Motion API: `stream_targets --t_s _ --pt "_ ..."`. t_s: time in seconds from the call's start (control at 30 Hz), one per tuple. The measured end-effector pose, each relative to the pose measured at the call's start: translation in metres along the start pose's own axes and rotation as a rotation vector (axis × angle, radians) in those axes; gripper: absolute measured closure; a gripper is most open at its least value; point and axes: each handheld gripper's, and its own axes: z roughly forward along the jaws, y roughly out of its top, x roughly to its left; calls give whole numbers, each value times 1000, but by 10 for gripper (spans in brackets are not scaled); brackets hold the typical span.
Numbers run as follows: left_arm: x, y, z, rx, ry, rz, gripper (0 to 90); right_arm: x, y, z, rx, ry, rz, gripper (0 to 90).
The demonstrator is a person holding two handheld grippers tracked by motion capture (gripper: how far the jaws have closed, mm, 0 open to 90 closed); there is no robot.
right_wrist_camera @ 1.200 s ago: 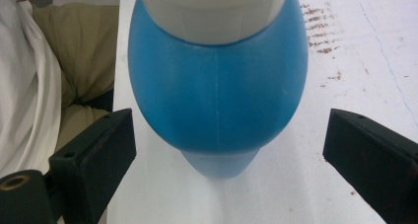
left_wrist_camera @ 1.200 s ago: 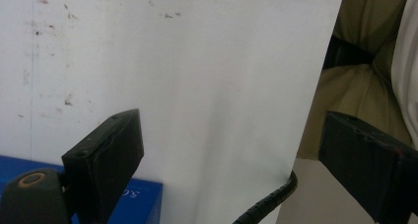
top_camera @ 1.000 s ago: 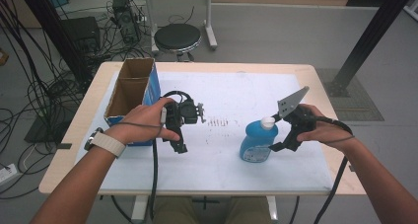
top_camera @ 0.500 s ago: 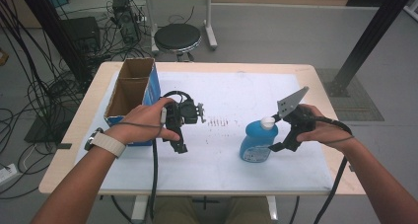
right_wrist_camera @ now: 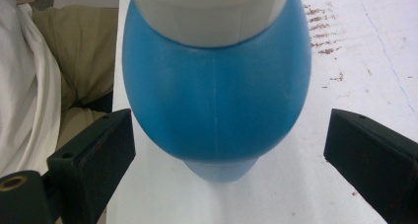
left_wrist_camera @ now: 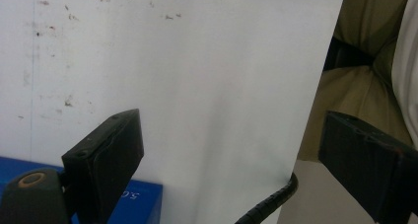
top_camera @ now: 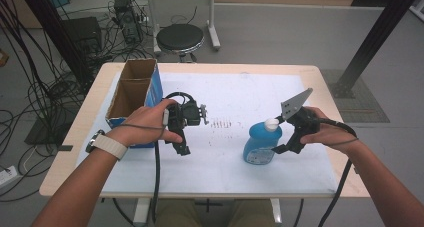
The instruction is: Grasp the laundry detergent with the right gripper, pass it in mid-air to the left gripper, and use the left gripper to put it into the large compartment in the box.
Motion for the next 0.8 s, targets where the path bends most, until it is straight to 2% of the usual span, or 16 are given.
stream_targets --t_s 0.8 --pt "0 0 1 -7 1 -4 106 1 0 5 -21 -4 -6 47"
